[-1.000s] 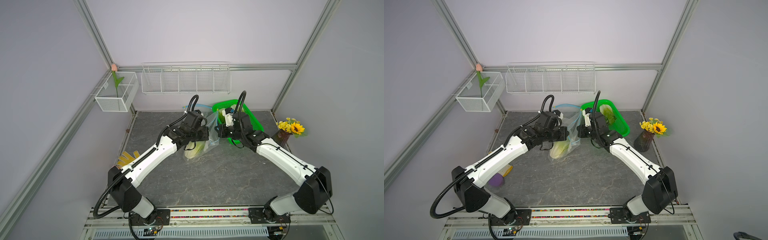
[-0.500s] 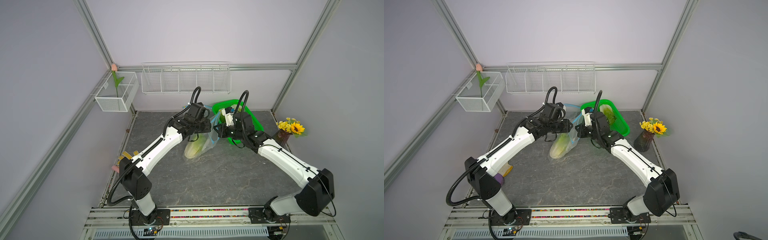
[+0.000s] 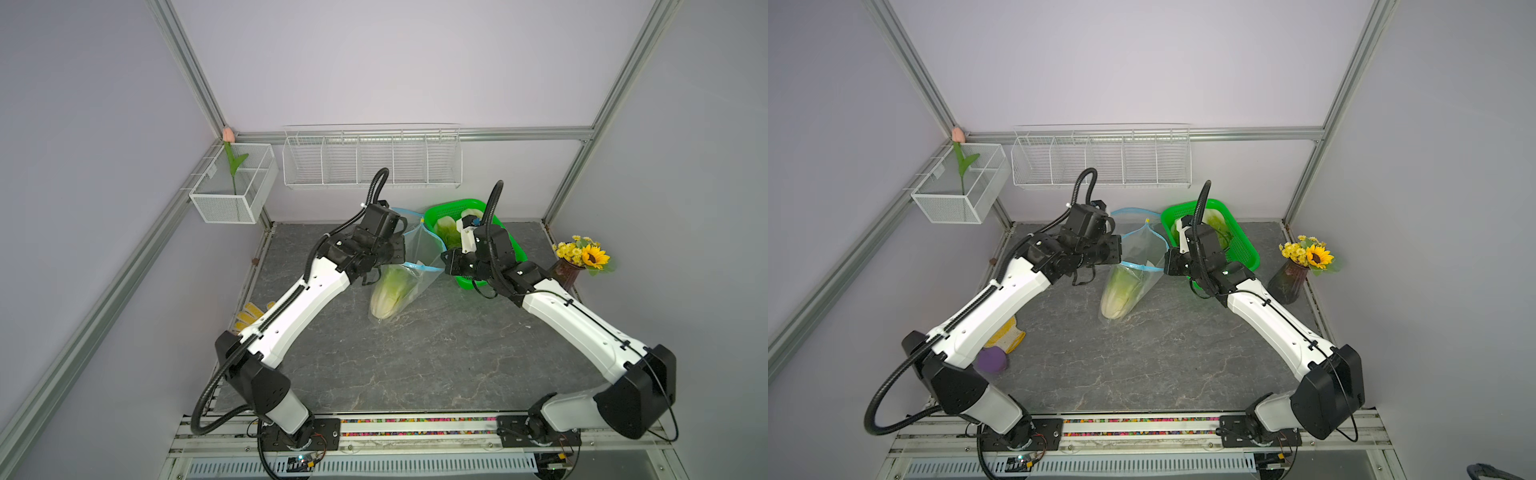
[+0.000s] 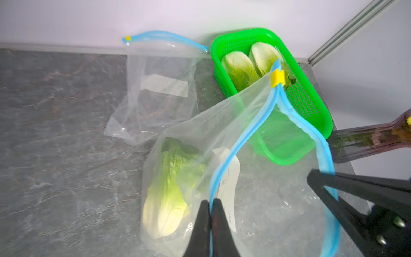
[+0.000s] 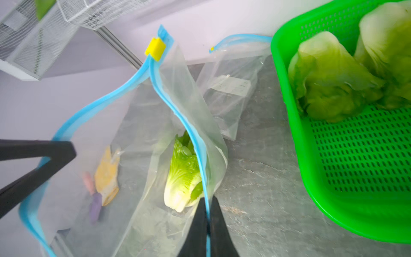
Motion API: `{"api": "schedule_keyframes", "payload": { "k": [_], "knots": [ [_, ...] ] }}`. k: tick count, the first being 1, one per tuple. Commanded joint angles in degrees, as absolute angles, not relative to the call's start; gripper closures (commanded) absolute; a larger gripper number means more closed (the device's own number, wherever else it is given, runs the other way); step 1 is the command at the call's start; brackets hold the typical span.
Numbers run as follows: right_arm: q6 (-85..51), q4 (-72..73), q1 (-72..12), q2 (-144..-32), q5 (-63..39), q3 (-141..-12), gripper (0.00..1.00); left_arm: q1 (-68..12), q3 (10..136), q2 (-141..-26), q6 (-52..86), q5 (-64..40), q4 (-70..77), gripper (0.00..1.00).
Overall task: Open the zip-top bag and take out the chinese cabbages
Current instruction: Open the zipper of the food storage bag at the center of the board.
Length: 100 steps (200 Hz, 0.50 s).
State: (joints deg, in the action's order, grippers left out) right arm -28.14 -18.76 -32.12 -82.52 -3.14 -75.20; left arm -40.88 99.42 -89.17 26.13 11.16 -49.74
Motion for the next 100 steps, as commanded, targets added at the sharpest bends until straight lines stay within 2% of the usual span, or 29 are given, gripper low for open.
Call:
{"api": "schedule_keyframes", "payload": {
  "k": [1,45,71,100],
  "knots": [
    [-29.48,-17.14,-34.36,-86.89,-10.79,-83.06,0.93,-40.13,99.82,-83.6,23.93,19.07,-56.96,1.0],
    [-32.05,-12.43,-38.71,-94.55,-20.99,-92.25,0.93,-37.9,100.28,-76.0,24.63,23.73,-62.47,1.0],
    [-32.62,-12.94,-38.55,-94.28,-18.01,-90.23,0.93,-37.66,101.02,-76.43,23.78,23.61,-62.68,1.0],
    [-32.61,-16.9,-37.03,-92.89,-11.43,-84.08,0.91,-37.62,100.43,-81.56,23.64,18.4,-59.69,1.0]
  ]
}}
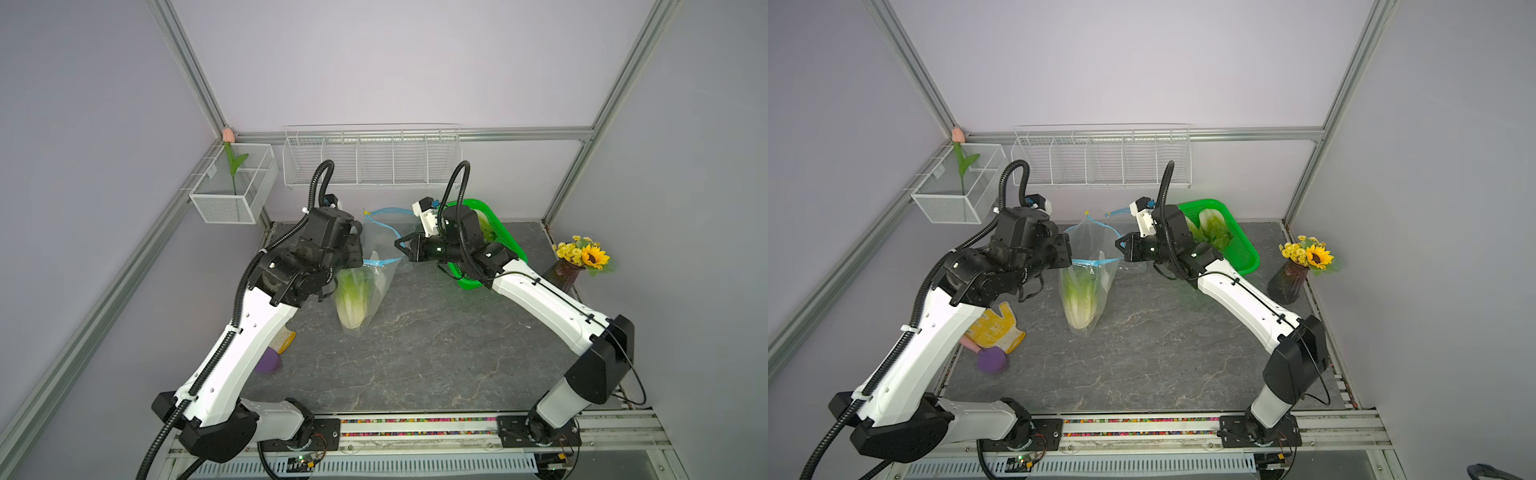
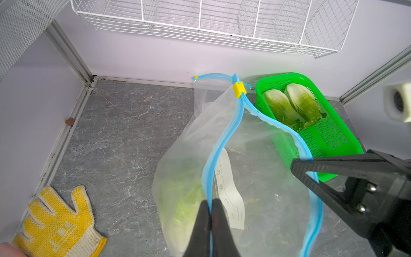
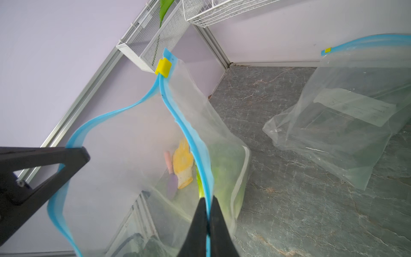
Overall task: Open the zip-top bag and take out the chinese cabbages
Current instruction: Open the zipper of the food storage bag at the center of the board, then pick up the Chinese cabbage from the zipper food storage bag.
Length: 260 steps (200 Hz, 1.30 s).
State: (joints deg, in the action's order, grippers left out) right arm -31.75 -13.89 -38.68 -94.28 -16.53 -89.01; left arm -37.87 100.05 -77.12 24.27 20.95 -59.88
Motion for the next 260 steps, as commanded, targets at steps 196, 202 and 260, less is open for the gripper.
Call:
{"api": "schedule_keyframes", "payload": {
  "k": [196,202,260],
  "knots": [
    [-40.39,-13.24,-36.69,-99.91,-20.78,-87.42,0.73,-37.71,98.79,-92.02,27.86,1.58,-47.22,1.0],
    [-40.56,-13.03,-36.75,-100.62,-21.84,-87.44,0.75,-37.71,98.78,-92.02,27.86,1.24,-47.07,1.0],
    [-43.76,-11.73,-37.16,-104.31,-27.58,-89.06,0.76,-37.97,98.05,-92.33,28.59,-0.36,-46.34,1.0]
  ]
}}
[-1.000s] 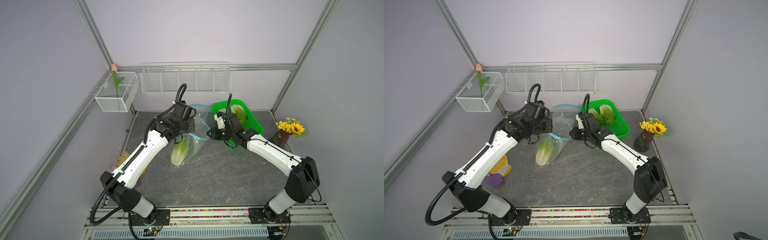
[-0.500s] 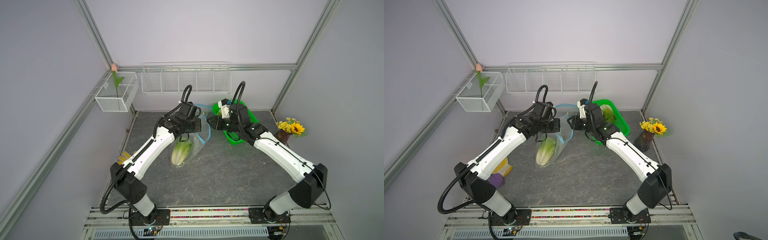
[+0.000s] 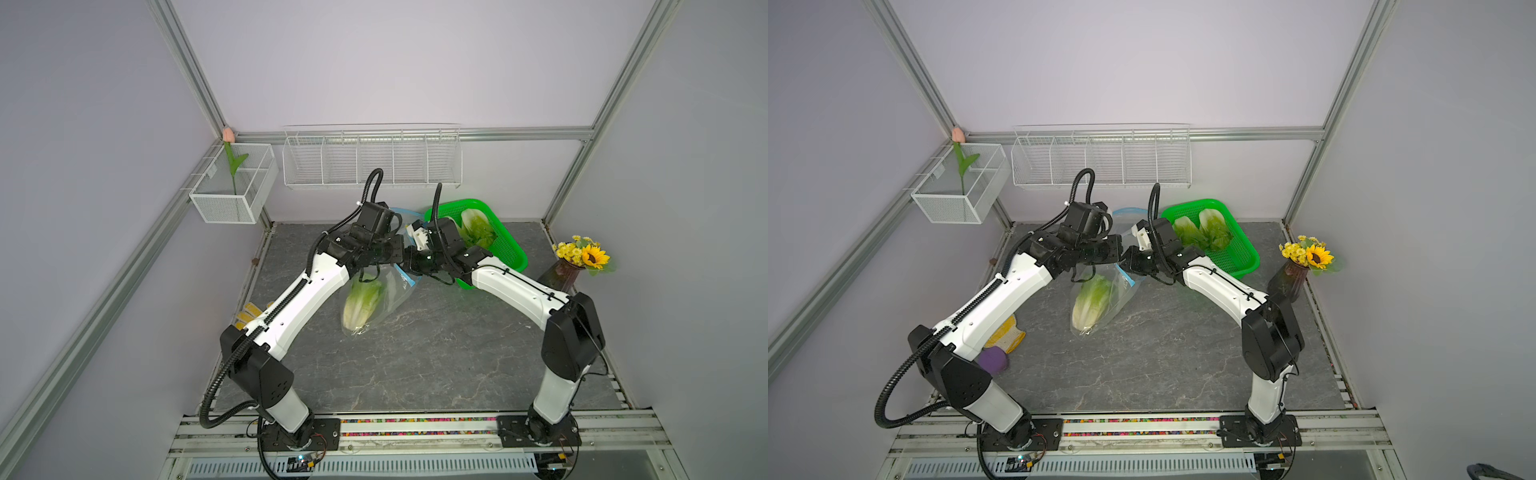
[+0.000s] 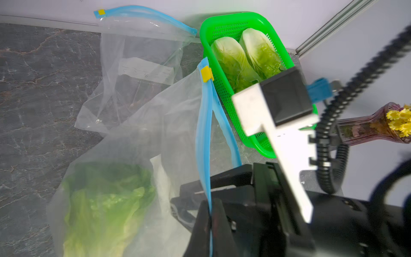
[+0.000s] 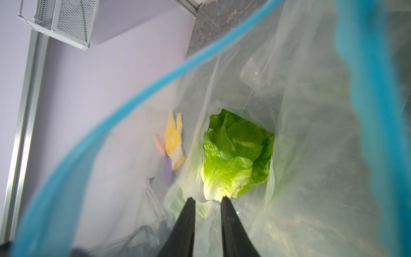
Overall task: Open the zip-top bag and take out the chinese cabbages
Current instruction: Pick up the Chinese cabbage from the zipper food storage bag.
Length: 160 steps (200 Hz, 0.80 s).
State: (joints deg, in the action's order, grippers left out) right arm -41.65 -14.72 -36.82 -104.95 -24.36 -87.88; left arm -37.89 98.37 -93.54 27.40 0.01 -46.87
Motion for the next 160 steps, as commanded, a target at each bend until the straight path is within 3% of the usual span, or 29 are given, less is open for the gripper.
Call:
{"api": "schedule_keyframes", "payload": {
  "k": [1,64,74,89,107,134,160],
  "knots": [
    [-43.68,-11.71,-37.17,-104.27,-27.63,-89.14,0.76,-37.97,98.07,-92.35,28.58,-0.36,-46.33,1.0],
    [-46.22,-7.4,-38.22,-108.96,-30.11,-85.39,0.7,-37.97,96.94,-90.99,29.22,-1.32,-44.38,1.0],
    [-47.04,-5.73,-38.19,-109.59,-30.47,-84.59,0.7,-37.97,95.99,-89.93,29.36,-0.73,-43.45,0.86],
    [-47.8,-3.28,-38.22,-109.44,-30.54,-83.28,0.7,-37.88,93.86,-87.69,29.02,0.56,-41.97,0.57],
    [-46.88,-2.63,-37.93,-109.23,-29.18,-82.29,0.71,-37.19,90.16,-83.75,29.83,4.24,-40.45,0.34],
    [-46.84,-0.59,-37.24,-110.28,-30.27,-80.72,0.71,-31.39,80.56,-75.88,33.83,6.32,-36.64,0.09],
    [-46.61,0.98,-37.07,-110.39,-30.79,-79.82,0.71,-22.49,70.0,-70.22,38.36,3.6,-33.72,0.05]
  ]
}}
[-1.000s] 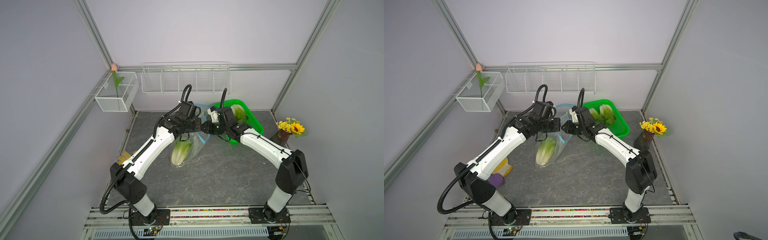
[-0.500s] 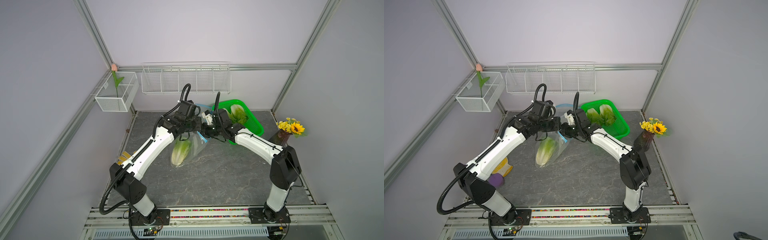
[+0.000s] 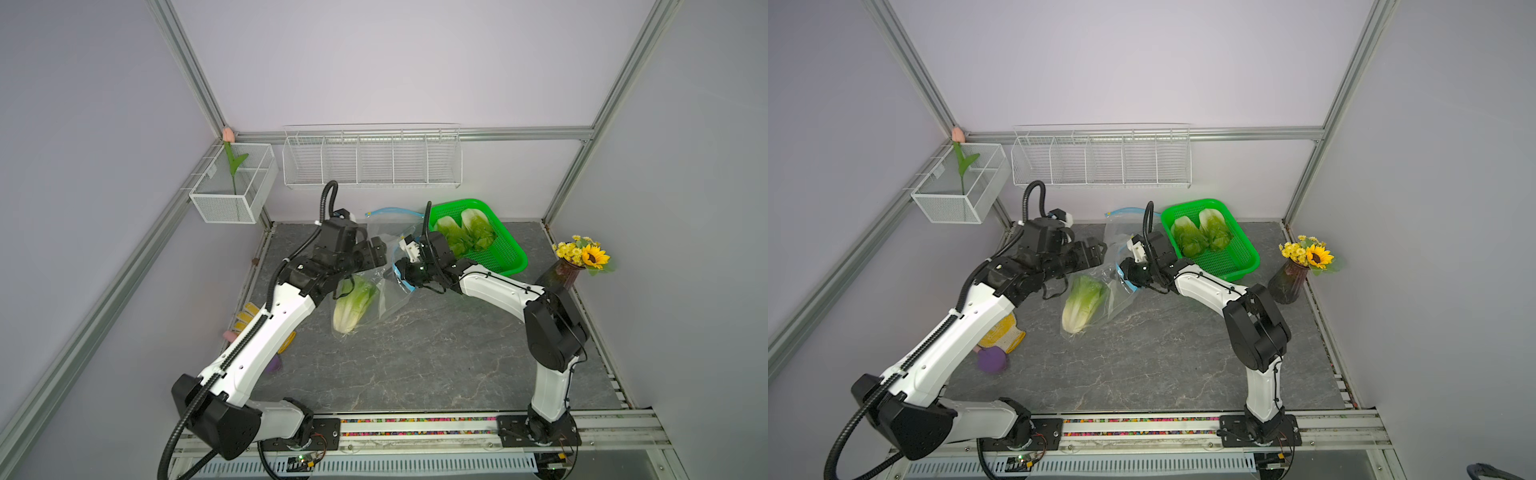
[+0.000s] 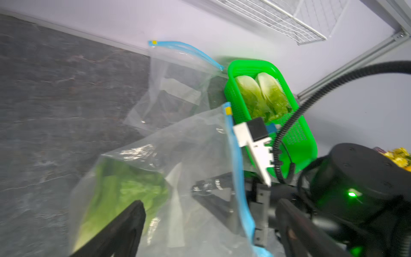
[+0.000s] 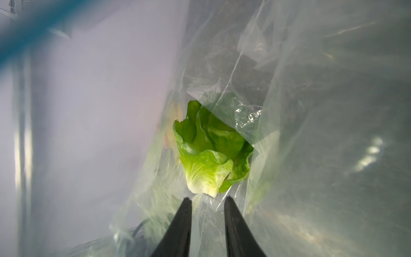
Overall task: Open the zip-top bag and take out the chinese cabbages
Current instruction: Pick up the Chinese cabbage from the zipper food storage bag.
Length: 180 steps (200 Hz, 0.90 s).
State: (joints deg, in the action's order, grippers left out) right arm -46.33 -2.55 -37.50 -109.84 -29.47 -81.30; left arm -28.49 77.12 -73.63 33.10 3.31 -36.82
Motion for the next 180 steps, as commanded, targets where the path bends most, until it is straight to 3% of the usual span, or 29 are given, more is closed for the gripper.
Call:
{"api": "schedule_keyframes", "payload": {
  "k": [1,57,85,107,158,180],
  "knots": [
    [-46.55,1.06,-37.08,-110.44,-30.82,-79.81,0.71,-22.14,69.72,-70.09,38.38,3.6,-33.69,0.05],
    [-46.52,4.56,-37.07,-111.6,-34.05,-79.42,0.71,-8.28,50.21,-70.77,46.37,-2.66,-24.68,0.13],
    [-46.43,4.91,-37.07,-112.24,-34.72,-79.0,0.71,-7.21,48.19,-76.44,48.83,-3.46,-22.65,0.35],
    [-46.19,4.92,-37.17,-112.54,-35.06,-78.93,0.71,-7.21,47.86,-81.79,48.06,-5.45,-21.51,0.46],
    [-45.71,4.48,-37.76,-114.2,-35.96,-80.0,0.71,-7.29,45.48,-86.72,47.97,-8.31,-16.63,0.94],
    [-45.62,4.48,-38.06,-115.09,-36.52,-81.17,0.74,-7.74,46.18,-87.49,46.5,-8.93,-16.9,1.0]
  ]
}}
